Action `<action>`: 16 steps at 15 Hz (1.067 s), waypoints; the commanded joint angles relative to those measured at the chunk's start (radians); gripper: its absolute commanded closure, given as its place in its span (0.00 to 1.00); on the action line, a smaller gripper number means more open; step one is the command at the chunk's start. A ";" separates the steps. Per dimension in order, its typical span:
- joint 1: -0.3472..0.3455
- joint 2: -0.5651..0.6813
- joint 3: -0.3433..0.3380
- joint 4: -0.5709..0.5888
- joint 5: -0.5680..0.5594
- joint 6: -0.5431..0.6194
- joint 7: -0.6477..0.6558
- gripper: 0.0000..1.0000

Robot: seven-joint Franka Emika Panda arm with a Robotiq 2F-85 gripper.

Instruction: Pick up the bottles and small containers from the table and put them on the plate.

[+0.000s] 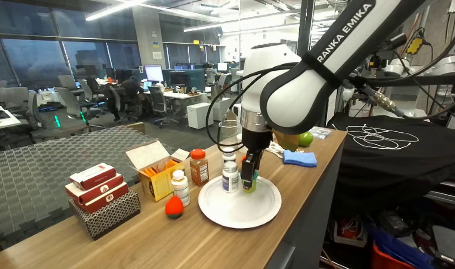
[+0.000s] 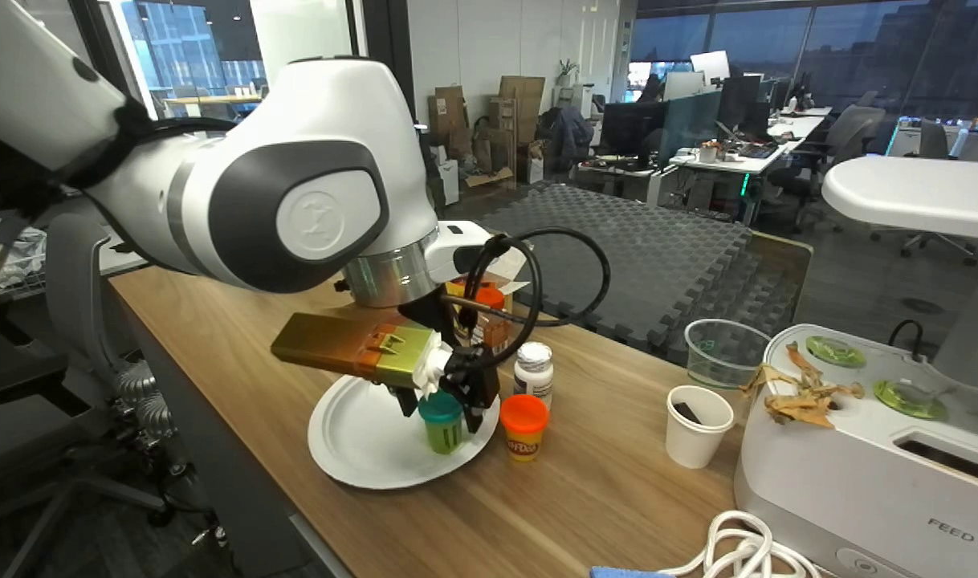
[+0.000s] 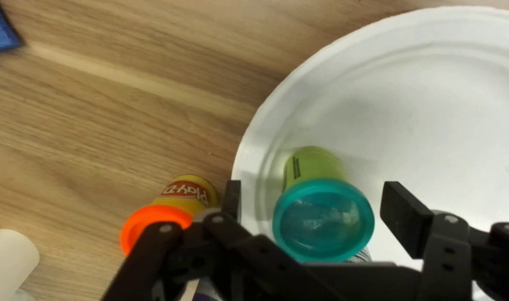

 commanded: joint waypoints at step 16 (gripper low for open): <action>-0.043 -0.086 -0.029 0.015 0.034 0.047 -0.006 0.00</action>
